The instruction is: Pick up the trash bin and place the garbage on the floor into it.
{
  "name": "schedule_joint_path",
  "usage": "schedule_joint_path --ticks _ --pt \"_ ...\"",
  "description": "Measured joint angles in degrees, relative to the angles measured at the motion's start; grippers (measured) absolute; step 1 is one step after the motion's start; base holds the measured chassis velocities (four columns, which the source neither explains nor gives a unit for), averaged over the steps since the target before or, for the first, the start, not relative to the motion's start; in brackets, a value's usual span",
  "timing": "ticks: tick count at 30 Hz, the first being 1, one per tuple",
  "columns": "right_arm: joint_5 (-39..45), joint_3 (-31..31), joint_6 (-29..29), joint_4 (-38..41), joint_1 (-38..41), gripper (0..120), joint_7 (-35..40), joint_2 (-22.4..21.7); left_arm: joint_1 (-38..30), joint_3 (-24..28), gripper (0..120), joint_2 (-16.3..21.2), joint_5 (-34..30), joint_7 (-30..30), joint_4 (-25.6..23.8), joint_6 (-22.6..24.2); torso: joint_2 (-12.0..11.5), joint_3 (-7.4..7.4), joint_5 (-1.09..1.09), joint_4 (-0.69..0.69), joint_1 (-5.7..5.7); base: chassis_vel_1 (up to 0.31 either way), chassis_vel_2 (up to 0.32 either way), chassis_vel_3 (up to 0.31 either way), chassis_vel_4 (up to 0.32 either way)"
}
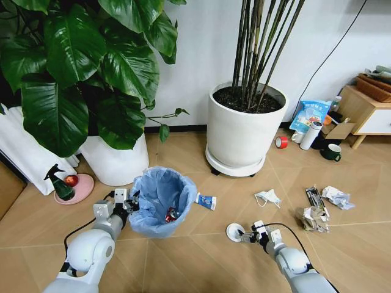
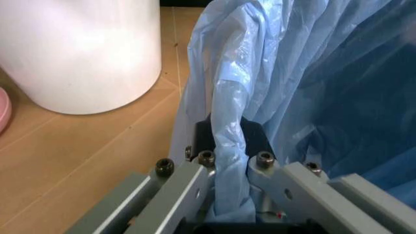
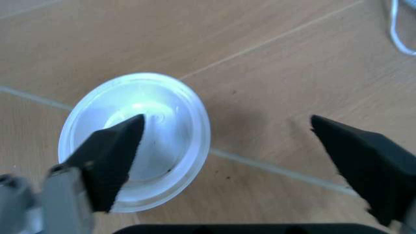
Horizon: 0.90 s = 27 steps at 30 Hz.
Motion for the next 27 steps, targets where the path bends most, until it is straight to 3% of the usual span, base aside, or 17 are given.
schedule_joint_path --ticks 1,3,5,9,11,13,15,17,21,27 --pt "-0.26 -0.17 -0.16 -0.68 0.26 83 0.12 0.25 -0.03 0.1 0 -0.13 0.17 -0.01 0.03 0.0 0.0 0.0 -0.01 0.0 0.0 0.0 0.0 0.0 0.0" --pt "-0.47 -0.2 -0.17 -1.05 0.39 81 0.13 0.39 -0.03 0.14 0 -0.18 0.21 -0.02 0.02 0.0 0.0 0.0 0.0 0.0 0.0 0.0 0.0 0.0 0.0" --pt "-0.96 -0.22 -0.13 -2.62 0.98 68 0.19 0.89 -0.03 0.27 0 -0.17 0.24 -0.04 0.0 0.0 0.0 0.0 0.0 0.0 0.0 0.0 0.0 0.0 0.0" --pt "-1.02 -0.19 -0.03 -3.13 1.28 61 0.19 1.1 -0.03 0.26 0 -0.1 0.24 -0.04 -0.05 0.0 0.0 0.0 0.0 0.0 0.0 0.0 0.0 0.0 0.0" --pt "-1.17 -0.18 0.05 -3.76 1.6 46 0.18 1.36 -0.06 0.13 0 -0.06 0.23 -0.05 -0.05 0.0 0.0 0.0 -0.01 0.0 0.0 0.0 0.0 0.0 0.0" --pt "-1.2 -0.17 0.07 -3.83 1.64 46 0.17 1.39 -0.06 0.11 0 -0.05 0.23 -0.04 -0.05 0.0 0.0 0.0 -0.01 0.0 0.0 0.0 0.0 0.0 0.0" --pt "-1.44 -0.07 0.2 -4.59 2.11 33 0.07 1.89 -0.06 0.04 0 -0.01 0.22 -0.01 -0.05 0.01 0.0 -0.01 -0.02 0.0 0.0 0.0 0.0 0.0 0.0" --pt "-1.48 -0.04 0.22 -4.75 2.21 30 0.06 2.04 -0.08 0.03 0 0.0 0.21 0.0 -0.05 0.01 0.0 -0.01 -0.02 0.0 0.0 0.0 0.0 0.0 0.0" --pt "-1.35 0.33 0.13 -5.27 2.42 9 0.1 2.62 -0.38 -0.04 0 0.09 0.11 0.05 -0.01 0.01 0.0 -0.01 -0.03 0.01 0.0 0.0 0.0 0.0 0.0" --pt "-1.06 0.88 -0.18 -5.21 2.32 0 0.12 2.92 -0.49 -0.17 0 0.34 -0.06 0.11 0.2 0.03 0.0 -0.01 0.0 0.0 0.0 0.0 0.0 0.0 0.0"
